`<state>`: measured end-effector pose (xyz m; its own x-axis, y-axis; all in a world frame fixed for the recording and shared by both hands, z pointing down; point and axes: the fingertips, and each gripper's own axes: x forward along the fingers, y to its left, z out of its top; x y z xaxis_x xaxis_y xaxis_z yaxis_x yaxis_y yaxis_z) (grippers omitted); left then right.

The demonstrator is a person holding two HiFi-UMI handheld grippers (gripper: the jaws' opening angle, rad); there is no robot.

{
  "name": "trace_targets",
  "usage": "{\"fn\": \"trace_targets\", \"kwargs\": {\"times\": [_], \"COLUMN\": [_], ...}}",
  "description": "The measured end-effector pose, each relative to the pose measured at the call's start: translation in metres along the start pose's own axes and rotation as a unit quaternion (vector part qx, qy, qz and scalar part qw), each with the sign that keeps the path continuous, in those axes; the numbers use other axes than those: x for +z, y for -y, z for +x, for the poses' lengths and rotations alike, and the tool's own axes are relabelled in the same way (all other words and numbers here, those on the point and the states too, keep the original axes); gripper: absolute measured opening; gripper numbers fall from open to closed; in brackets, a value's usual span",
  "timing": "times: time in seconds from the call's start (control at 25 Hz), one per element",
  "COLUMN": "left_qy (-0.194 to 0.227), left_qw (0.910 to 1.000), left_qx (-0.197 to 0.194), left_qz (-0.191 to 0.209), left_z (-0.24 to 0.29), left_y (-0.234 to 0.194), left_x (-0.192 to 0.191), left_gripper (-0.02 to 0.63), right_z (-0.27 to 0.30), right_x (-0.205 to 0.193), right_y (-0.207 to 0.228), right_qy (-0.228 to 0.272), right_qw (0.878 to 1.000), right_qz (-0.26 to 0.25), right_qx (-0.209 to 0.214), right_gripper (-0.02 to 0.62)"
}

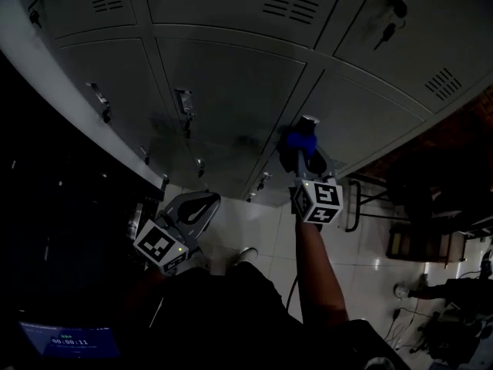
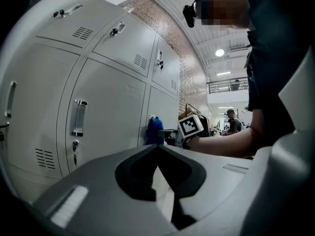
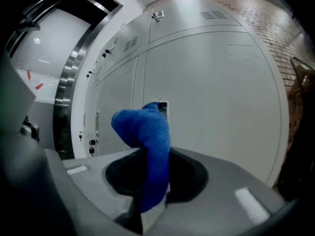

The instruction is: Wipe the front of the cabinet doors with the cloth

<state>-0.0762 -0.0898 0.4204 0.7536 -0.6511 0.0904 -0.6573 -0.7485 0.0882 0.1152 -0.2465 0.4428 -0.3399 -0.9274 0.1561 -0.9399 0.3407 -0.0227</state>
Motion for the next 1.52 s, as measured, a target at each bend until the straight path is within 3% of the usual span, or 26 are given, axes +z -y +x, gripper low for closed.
{"fn": "trace_targets", "kwargs": {"times": [0.48,1.12,1.32,1.52], "left_qy": [-0.010,-0.020,-0.018,-0.019], "left_qw": [0.9992,0.9971,0.9966,0.9960], "left_qx": [-0.037,-0.074,-0.080,-0.087], "left_qz": [0.002,0.002,0.000,-0.002], "left_z": [0.051,0.111,0.115,0.108], "left_y": [0.031,0.060,0.061,0.060], "left_x": [-0.006,-0.013,-0.011,-0.015], "left_gripper": [0.000,0.000,0.000,0.000], "right_z": [-0.026,-0.083,-0.097,-0.096], "right_x": [-0.032,-0.055,-0.057,-0.064], "right_y": [0.078,0.201,0.212,0.167], "right_qy": [-0.020,-0.031,-0.029,-0.034], "right_qw": [0.999,0.987,0.983,0.988], "right_qz": [0.002,0.012,0.003,0.004], "right_qx": [-0.051,-0.160,-0.181,-0.152], "right_gripper": [0.084,0.084,0.084,0.084]}}
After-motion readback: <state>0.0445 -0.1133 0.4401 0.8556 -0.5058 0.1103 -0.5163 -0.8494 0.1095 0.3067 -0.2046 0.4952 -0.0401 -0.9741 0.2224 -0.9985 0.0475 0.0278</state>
